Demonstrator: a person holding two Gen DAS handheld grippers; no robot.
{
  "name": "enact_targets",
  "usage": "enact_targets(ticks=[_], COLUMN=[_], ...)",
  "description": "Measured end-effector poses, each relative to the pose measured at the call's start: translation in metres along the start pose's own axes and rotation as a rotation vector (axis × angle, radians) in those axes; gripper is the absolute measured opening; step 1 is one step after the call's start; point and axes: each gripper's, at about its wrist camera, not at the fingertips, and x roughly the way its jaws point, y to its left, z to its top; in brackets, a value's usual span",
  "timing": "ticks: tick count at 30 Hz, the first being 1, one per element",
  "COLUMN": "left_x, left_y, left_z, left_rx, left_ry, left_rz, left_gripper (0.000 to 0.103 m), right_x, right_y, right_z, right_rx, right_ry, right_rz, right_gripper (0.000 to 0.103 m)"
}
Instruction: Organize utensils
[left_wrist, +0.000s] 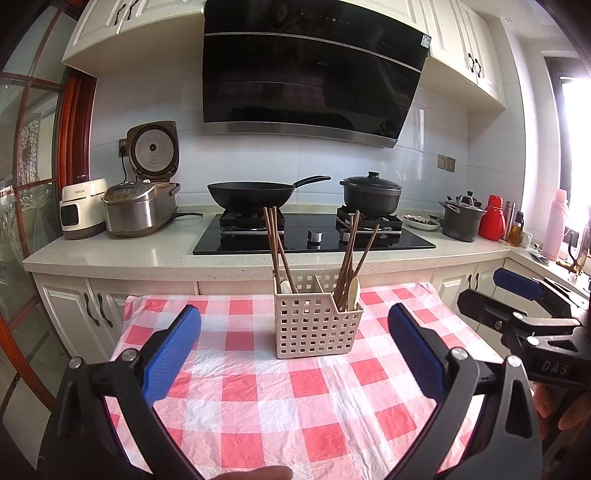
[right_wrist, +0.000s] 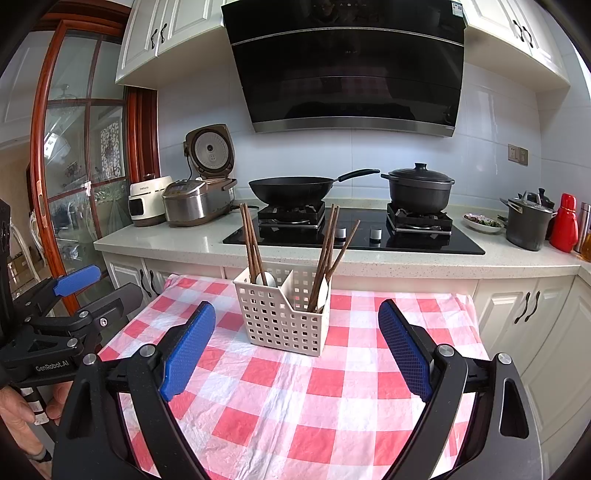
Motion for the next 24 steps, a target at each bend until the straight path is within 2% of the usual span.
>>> enact_targets(ticks=[9,14,19,24], left_x=[0.0010,0.0036,0.0040,0.0037], left_y=[0.0004,0.0014,0.0008,0.0027], left_z=[-0.0006,-0.0014,-0.0037,-0.0028], left_rx=[-0.007,-0.017,-0.011,-0.020], left_ry=[0.000,0.009,-0.006,-0.006], left_rz=[0.003,-0.021,0.016,0.010], left_gripper=[0.098,0.098,0.098,0.098], right_x=[0.0008,0.0026,0.0025,0.0022], right_y=[-0.0008,-0.0002,0.0007,0.0016], right_z=[-0.0007,-0.0022,-0.0034,-0.0040], right_rx=[0.001,0.000,0.001,0.001], right_ry=[0.001,0.003,0.003,0.003], right_rz=[0.000,0.004,0.005,0.005], right_gripper=[0.085,0.085,0.085,0.085])
